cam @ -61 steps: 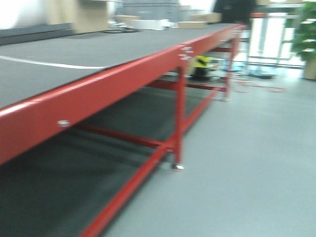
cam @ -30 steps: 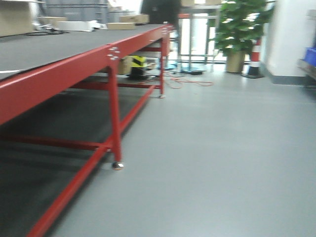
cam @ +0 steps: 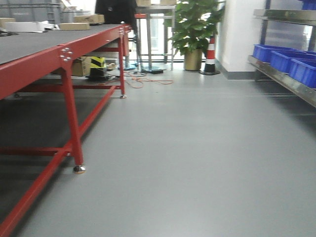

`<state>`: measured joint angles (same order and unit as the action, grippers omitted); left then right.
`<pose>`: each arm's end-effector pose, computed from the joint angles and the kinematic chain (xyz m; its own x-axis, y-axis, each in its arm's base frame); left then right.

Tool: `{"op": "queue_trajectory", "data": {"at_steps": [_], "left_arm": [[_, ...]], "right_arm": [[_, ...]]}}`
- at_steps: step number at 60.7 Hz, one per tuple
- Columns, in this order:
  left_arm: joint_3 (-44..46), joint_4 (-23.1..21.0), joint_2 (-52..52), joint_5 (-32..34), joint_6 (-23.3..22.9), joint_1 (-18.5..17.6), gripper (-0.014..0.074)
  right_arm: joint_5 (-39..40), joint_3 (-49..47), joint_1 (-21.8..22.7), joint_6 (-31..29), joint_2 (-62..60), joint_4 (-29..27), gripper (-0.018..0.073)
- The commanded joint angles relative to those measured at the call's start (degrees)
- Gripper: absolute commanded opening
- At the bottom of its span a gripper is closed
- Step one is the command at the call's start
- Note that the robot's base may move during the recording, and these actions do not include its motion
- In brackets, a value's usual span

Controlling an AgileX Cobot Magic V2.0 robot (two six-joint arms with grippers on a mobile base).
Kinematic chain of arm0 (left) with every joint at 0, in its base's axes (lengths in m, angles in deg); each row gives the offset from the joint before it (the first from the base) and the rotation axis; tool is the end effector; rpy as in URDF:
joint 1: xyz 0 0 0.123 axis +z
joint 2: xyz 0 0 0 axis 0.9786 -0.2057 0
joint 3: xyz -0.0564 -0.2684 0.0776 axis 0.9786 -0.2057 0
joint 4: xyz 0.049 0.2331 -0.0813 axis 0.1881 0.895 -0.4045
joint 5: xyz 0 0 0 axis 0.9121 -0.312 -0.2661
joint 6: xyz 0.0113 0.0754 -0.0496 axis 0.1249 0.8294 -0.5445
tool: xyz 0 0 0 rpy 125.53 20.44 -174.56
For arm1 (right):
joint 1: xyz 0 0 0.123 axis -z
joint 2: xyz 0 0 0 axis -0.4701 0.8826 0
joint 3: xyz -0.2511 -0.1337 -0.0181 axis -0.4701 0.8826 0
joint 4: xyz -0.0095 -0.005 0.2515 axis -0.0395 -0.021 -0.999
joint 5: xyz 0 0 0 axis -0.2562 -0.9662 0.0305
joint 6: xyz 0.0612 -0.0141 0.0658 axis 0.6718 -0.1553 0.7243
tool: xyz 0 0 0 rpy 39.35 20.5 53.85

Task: Place cylindrical capacitor in blue bin on shelf
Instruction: 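Drive the base away from the table to the shelf of blue bins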

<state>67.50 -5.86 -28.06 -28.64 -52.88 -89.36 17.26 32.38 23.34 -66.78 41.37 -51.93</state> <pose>0.1136 -0.0115 0.3749 -0.3649 0.1209 -0.9232 0.1032 0.9907 0.0890 0.1014 0.0144 0.3615 -0.1894 0.0445 -0.9809 -0.1341 0.9884 0.0707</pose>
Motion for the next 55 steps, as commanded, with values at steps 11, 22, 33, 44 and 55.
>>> {"op": "queue_trajectory", "data": {"at_steps": [11,22,33,44,55], "left_arm": [[-0.1,0.0,0.2,1.6,0.0,0.2,-0.0111],[-0.1,0.0,0.2,1.6,0.0,0.2,-0.0111],[-0.1,0.0,0.2,1.6,0.0,0.2,-0.0111],[-0.1,0.0,0.2,1.6,0.0,0.2,-0.0111],[-0.1,0.0,0.2,1.6,0.0,0.2,-0.0111]], "right_arm": [[1.4,0.1,0.0,-0.3,-0.2,0.5,-0.0158],[1.4,0.1,0.0,-0.3,-0.2,0.5,-0.0158],[1.4,0.1,0.0,-0.3,-0.2,0.5,-0.0158],[1.4,0.1,0.0,-0.3,-0.2,0.5,-0.0158],[1.4,0.1,0.0,-0.3,-0.2,0.5,-0.0158]]}}
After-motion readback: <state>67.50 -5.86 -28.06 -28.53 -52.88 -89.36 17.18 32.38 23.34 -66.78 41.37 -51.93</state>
